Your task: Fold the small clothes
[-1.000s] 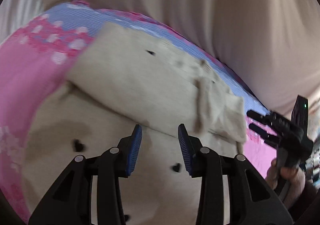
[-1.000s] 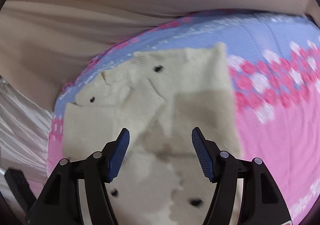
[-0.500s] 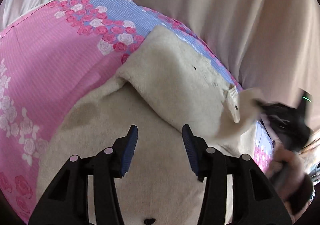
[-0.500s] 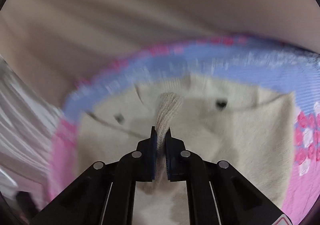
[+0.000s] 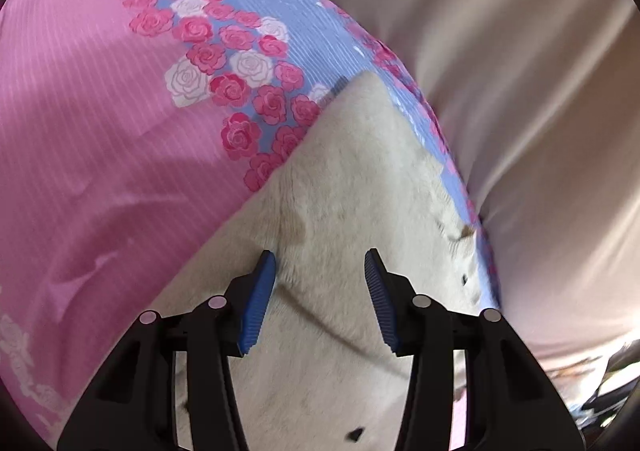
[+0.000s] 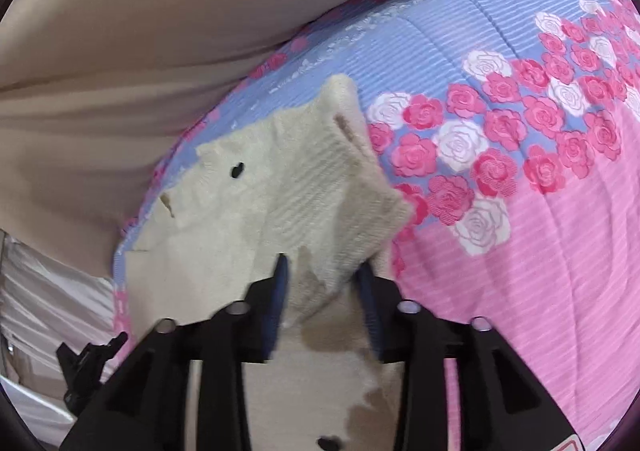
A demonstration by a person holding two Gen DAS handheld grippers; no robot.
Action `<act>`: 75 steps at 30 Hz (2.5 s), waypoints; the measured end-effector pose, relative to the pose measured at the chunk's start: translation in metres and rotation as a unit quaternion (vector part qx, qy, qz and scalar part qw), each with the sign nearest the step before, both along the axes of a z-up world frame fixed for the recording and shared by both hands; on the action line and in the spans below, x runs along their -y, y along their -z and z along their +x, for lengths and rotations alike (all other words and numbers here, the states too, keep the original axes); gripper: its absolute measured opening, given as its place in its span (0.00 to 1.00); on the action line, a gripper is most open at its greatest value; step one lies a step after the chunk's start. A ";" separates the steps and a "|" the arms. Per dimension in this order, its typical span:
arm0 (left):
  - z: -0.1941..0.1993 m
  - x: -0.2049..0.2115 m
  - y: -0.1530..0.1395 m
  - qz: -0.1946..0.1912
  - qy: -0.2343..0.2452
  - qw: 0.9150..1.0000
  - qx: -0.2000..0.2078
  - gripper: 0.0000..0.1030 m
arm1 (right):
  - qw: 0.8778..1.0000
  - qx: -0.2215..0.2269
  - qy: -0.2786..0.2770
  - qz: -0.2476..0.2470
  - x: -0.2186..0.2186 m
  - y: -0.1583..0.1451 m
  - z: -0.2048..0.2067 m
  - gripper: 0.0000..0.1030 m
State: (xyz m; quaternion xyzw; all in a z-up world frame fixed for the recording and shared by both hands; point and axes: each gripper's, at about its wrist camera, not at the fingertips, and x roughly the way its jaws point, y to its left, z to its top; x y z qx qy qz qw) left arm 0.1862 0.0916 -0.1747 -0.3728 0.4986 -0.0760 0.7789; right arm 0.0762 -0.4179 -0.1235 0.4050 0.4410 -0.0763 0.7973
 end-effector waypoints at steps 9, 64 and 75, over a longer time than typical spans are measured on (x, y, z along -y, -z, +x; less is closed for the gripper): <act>0.022 -0.024 -0.003 -0.052 -0.045 0.997 0.036 0.01 | 0.997 0.080 -0.020 0.012 -0.014 -0.040 0.029 0.08; -0.009 -0.045 0.051 -0.091 -0.063 0.994 -0.012 0.12 | 0.880 -0.004 -0.455 -0.133 -0.374 -0.015 0.308 0.47; -0.007 -0.037 0.045 -0.058 -0.069 0.996 -0.008 0.13 | 0.877 -0.009 -0.455 -0.154 -0.383 0.004 0.317 0.14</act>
